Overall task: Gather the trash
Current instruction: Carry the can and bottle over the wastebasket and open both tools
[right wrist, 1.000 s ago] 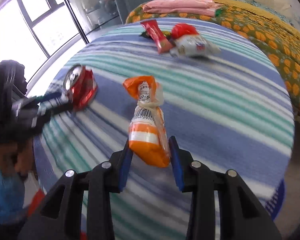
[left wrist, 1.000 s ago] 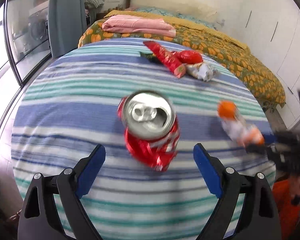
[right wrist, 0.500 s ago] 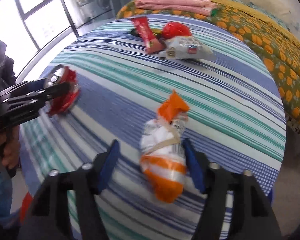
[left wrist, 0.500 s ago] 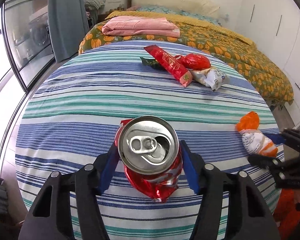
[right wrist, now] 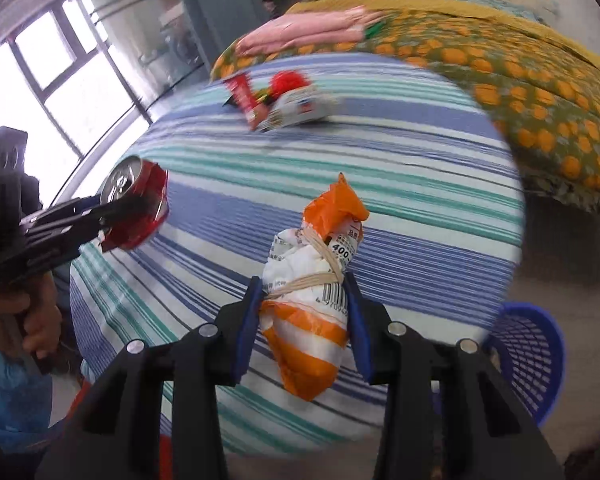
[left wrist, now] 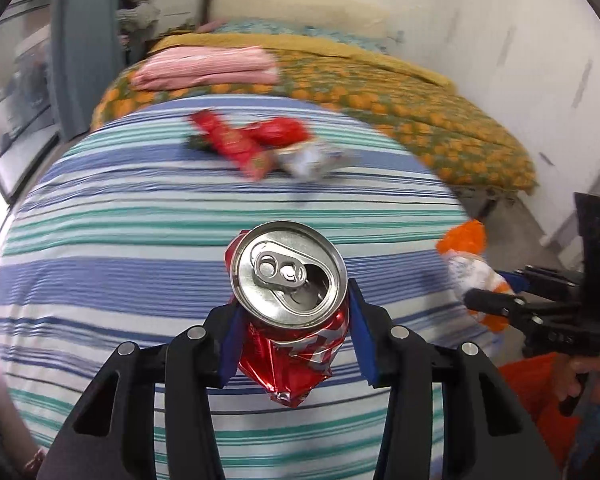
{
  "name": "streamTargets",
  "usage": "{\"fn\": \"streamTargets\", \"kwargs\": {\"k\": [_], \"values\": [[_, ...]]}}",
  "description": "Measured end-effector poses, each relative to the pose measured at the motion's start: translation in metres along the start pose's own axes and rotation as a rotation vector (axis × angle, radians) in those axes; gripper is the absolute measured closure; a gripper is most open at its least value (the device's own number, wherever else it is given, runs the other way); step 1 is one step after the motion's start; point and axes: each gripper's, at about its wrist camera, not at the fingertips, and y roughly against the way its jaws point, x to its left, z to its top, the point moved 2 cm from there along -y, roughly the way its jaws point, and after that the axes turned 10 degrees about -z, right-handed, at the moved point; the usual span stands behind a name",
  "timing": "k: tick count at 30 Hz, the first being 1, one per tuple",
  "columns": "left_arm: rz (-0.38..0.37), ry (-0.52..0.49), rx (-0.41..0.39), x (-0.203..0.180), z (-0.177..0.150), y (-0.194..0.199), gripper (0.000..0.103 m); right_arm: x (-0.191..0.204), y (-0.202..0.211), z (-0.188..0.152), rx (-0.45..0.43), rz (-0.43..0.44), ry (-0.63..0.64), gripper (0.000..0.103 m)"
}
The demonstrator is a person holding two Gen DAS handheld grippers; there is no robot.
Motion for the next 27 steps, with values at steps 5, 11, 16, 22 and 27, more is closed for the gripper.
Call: {"fn": "streamTargets", "kwargs": {"k": [5,11,16,22,27], "values": [[-0.145,-0.079,0.040,-0.074,0.007,-0.027,0.058,-0.070,0.028,-0.021,-0.032,-0.104,-0.079,0.064],[-0.274,-0.181,0.144,-0.175,0.003,-0.081,0.058,-0.166,0.031,-0.062,-0.007,-0.299,-0.208,0.064],[-0.330,-0.269,0.222,-0.253,-0.010,-0.130,0.058,-0.222,0.023,-0.090,0.008,-0.344,-0.336,0.064],[-0.331,-0.296,0.274,-0.290,-0.020,-0.184,0.058,-0.260,0.025,-0.108,0.006,-0.330,-0.439,0.063],[-0.299,-0.298,0.329,-0.299,-0.030,-0.228,0.058,-0.277,0.019,-0.114,0.017,-0.314,-0.491,0.063]]}}
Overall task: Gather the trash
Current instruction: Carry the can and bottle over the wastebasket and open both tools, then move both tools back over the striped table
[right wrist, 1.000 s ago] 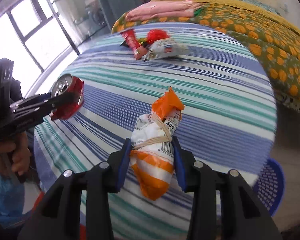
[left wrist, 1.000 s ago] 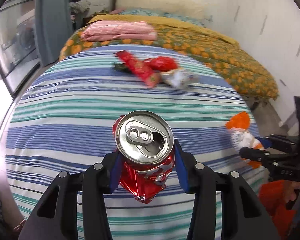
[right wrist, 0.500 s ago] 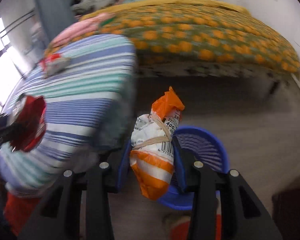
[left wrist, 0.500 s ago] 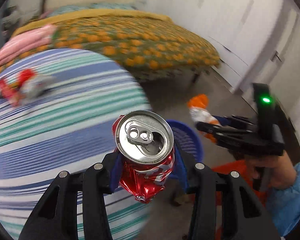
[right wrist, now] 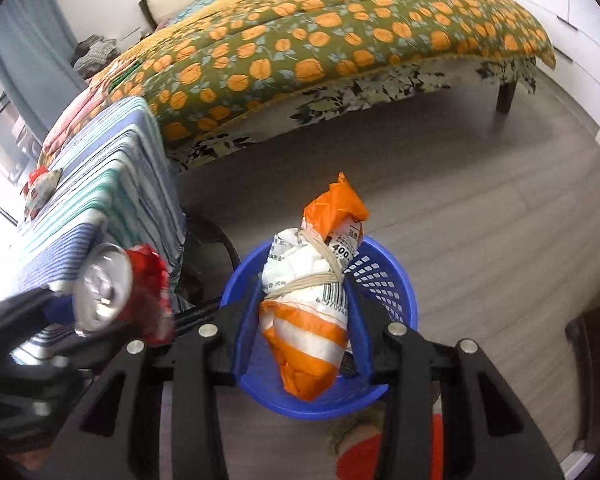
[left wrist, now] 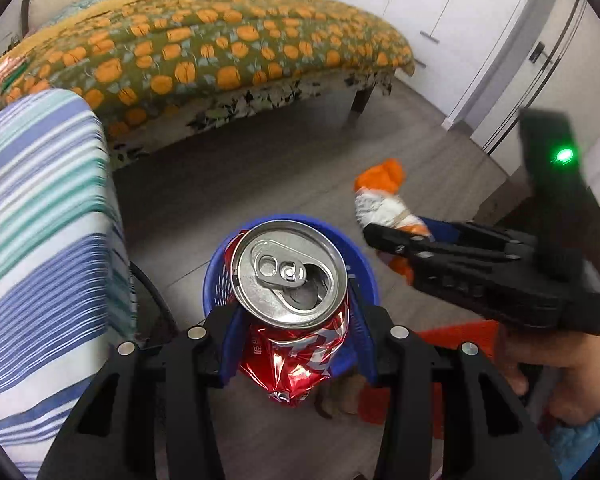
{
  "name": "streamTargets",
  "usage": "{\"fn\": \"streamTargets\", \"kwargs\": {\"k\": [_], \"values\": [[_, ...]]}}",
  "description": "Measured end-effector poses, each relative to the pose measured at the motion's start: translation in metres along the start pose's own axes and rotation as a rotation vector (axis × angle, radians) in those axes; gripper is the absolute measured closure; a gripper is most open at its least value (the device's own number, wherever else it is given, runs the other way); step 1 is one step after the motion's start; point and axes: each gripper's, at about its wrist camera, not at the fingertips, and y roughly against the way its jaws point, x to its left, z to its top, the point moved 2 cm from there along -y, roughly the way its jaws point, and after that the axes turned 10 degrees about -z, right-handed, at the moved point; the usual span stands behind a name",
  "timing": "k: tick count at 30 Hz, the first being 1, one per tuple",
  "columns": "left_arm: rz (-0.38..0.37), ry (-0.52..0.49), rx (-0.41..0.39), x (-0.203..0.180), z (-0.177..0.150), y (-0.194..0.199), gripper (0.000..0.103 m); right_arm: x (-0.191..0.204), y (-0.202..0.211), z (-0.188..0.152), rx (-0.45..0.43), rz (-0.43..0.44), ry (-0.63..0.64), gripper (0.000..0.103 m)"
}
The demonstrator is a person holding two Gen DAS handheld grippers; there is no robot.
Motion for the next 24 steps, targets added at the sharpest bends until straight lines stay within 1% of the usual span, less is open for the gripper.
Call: {"fn": "streamTargets", "kwargs": {"k": [3,4,5,6,8,10,11,12,13,14,15,16,18,20,24], "values": [[0.004,-0.007,0.010,0.002,0.002,-0.016,0.057,-0.009,-0.004,0.001,-0.001,0.011,-0.031,0.062],[-0.003,-0.013,0.012,0.003,0.004,-0.023,0.056,-0.011,-0.005,0.001,-0.002,0.017,-0.041,0.058],[0.002,-0.017,0.014,0.003,0.006,-0.028,0.047,-0.014,-0.007,0.002,-0.005,0.024,-0.060,0.040],[0.022,-0.019,0.015,0.004,0.008,-0.032,0.031,-0.016,-0.007,0.003,-0.011,0.021,-0.073,0.027],[0.045,-0.016,-0.005,0.005,0.012,-0.030,0.026,-0.022,-0.005,0.005,-0.031,0.006,-0.097,0.025],[0.026,-0.010,-0.035,0.001,0.013,-0.017,0.021,-0.028,0.002,0.007,-0.063,-0.012,-0.115,0.020],[0.022,-0.013,-0.055,-0.002,0.013,-0.011,0.015,-0.030,0.006,0.008,-0.084,-0.018,-0.126,0.015],[0.024,-0.019,-0.082,-0.005,0.012,0.000,0.011,-0.032,0.010,0.008,-0.105,-0.019,-0.136,0.014],[0.032,-0.037,-0.128,-0.011,0.008,0.018,0.009,-0.033,0.012,0.009,-0.117,-0.020,-0.138,0.012],[0.035,-0.050,-0.152,-0.013,0.006,0.028,0.007,-0.032,0.014,0.008,-0.128,-0.027,-0.136,0.010],[0.037,-0.063,-0.178,-0.016,0.003,0.040,0.006,-0.029,0.017,0.008,-0.143,-0.042,-0.126,0.005],[0.045,-0.079,-0.213,-0.017,-0.004,0.058,0.005,-0.026,0.019,0.007,-0.153,-0.055,-0.114,0.004],[0.069,-0.082,-0.245,-0.015,-0.012,0.080,0.005,-0.014,0.024,0.006,-0.177,-0.080,-0.073,0.004],[0.106,-0.053,-0.272,-0.001,-0.026,0.104,0.005,0.001,0.030,0.002,-0.206,-0.095,-0.030,0.004],[0.193,0.043,-0.305,0.040,-0.056,0.144,0.005,0.036,0.044,-0.005,-0.266,-0.093,0.052,0.004]]}}
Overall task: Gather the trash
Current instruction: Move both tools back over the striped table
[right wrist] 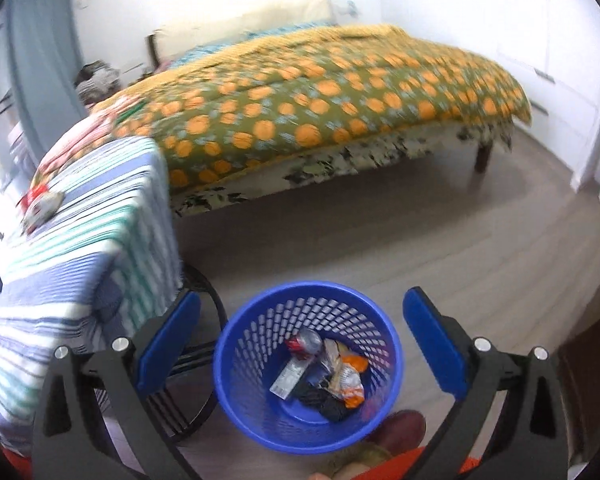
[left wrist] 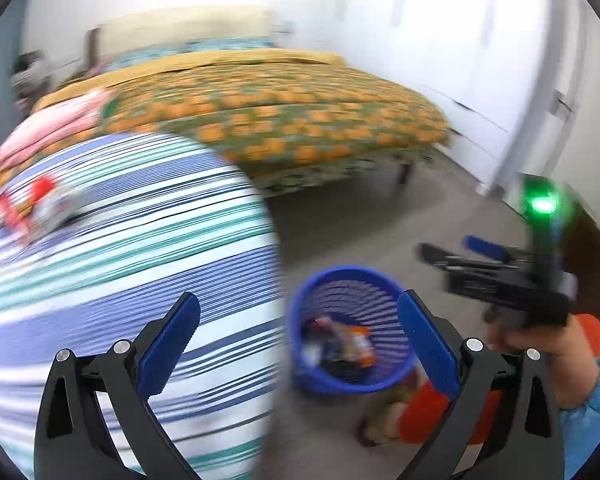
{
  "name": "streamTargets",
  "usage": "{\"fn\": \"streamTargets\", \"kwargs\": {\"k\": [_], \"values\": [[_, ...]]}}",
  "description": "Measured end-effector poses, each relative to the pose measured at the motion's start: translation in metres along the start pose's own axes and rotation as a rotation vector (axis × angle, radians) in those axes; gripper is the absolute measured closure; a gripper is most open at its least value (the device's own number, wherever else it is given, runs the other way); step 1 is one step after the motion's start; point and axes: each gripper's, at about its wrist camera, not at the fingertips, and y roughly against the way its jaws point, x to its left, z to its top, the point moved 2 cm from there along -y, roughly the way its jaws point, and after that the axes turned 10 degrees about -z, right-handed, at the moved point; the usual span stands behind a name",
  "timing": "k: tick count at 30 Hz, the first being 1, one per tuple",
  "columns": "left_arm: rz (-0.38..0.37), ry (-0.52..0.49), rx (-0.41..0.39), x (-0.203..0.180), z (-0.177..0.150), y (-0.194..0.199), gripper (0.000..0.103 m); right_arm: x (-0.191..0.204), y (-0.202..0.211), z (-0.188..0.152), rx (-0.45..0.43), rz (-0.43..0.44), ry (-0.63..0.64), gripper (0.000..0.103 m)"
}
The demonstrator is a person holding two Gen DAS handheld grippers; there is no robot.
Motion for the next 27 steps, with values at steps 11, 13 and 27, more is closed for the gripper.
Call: {"fn": "streamTargets", "kwargs": {"k": [11,13,27], "values": [[0.298,0.214,0.014,0.153,-0.041,0.071,0.005,0.182,0.049,-0.004,-0.067,0.240,0.309,0.004],[0.328,0.243,0.022,0.172,-0.045,0.080,0.005,0.212,0.052,-0.004,-0.069,0.264,0.361,0.004],[0.453,0.316,0.010,0.254,-0.020,0.094,0.005,0.344,-0.005,0.000,0.020,0.230,0.605,0.005]]}}
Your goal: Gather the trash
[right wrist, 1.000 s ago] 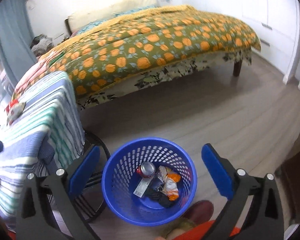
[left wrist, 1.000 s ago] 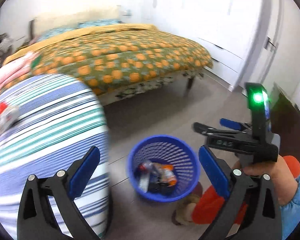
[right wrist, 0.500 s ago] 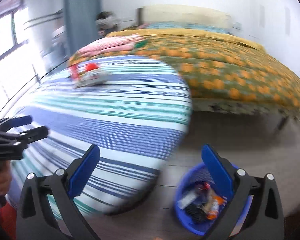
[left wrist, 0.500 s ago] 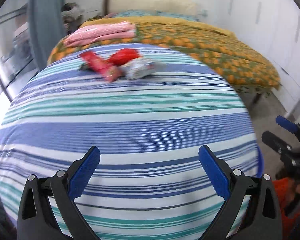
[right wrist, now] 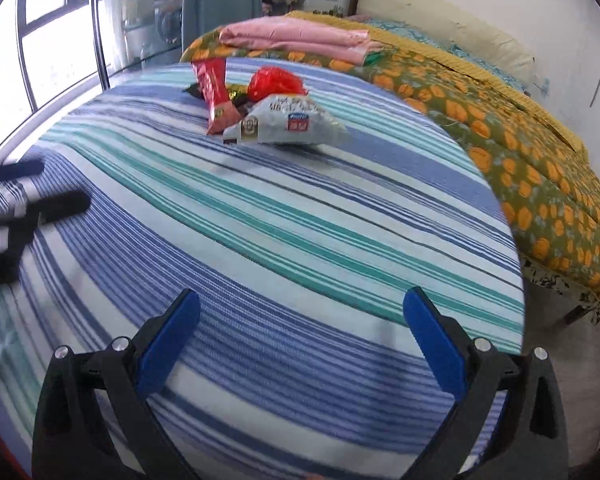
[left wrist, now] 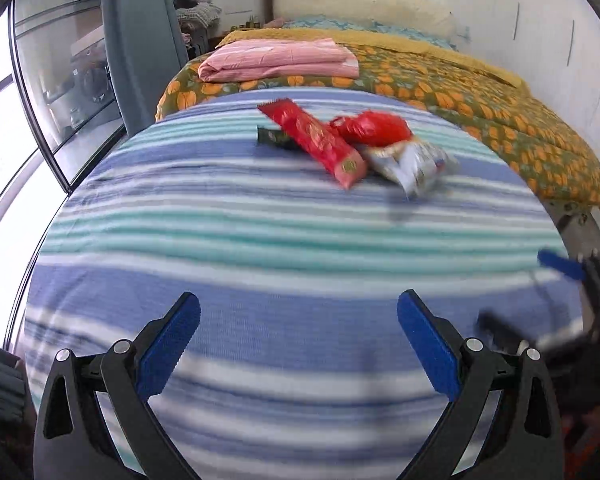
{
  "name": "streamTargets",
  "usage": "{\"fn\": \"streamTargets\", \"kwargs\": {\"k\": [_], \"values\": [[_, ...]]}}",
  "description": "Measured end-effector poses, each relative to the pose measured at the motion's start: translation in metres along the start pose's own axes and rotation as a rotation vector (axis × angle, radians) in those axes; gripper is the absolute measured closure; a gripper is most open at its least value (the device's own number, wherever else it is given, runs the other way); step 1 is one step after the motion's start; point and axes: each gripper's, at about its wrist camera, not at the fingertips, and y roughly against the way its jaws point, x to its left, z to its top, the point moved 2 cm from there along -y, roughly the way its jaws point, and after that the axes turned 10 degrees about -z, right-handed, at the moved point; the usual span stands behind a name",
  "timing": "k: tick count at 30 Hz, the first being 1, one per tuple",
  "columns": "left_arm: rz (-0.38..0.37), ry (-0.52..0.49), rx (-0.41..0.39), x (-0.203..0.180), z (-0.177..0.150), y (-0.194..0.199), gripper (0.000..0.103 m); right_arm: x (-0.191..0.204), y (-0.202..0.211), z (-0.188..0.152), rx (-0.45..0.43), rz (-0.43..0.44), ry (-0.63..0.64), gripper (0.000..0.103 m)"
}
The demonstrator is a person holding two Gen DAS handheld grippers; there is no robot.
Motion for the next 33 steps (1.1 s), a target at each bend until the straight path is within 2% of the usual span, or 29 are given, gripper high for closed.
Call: {"fn": "streamTargets", "kwargs": {"k": [5,8,11,13,16,19,20,22,24,27,29,33], "values": [[-0.048,0.068,-0.031,0.006,0.043,-0.030,0.006,0.001,-0.001,0.000,-0.004,-0.001,-0.003,0.005],[-0.030,0.114,-0.049,0.007,0.069,-0.055,0.006,0.000,-0.002,-0.001,0.002,0.004,-0.009,0.005],[0.000,0.163,-0.054,0.009,0.088,-0.081,0.006,-0.005,-0.007,0.000,0.028,0.050,-0.045,0.005],[0.013,0.194,-0.049,0.010,0.096,-0.094,0.011,-0.009,-0.011,0.000,0.049,0.083,-0.071,0.005],[0.005,0.249,-0.025,0.013,0.100,-0.109,0.026,-0.008,-0.011,0.001,0.050,0.080,-0.071,0.005],[-0.043,0.278,-0.015,0.013,0.099,-0.115,0.050,-0.007,-0.010,0.001,0.044,0.071,-0.065,0.005],[-0.068,0.272,-0.017,0.012,0.098,-0.115,0.065,-0.007,-0.009,0.001,0.044,0.071,-0.065,0.005],[-0.080,0.239,-0.013,0.009,0.099,-0.109,0.072,-0.007,-0.009,0.001,0.042,0.068,-0.064,0.005],[-0.136,0.214,-0.001,0.009,0.098,-0.099,0.083,-0.007,-0.008,0.000,0.041,0.066,-0.062,0.005],[-0.184,0.167,0.013,0.013,0.091,-0.075,0.088,-0.007,-0.007,-0.001,0.040,0.065,-0.062,0.005],[-0.224,0.118,0.057,0.019,0.083,-0.056,0.088,-0.007,-0.007,-0.001,0.040,0.065,-0.062,0.005],[-0.327,0.006,0.226,0.032,0.064,-0.023,0.088,-0.008,-0.007,0.000,0.038,0.059,-0.060,0.005]]}}
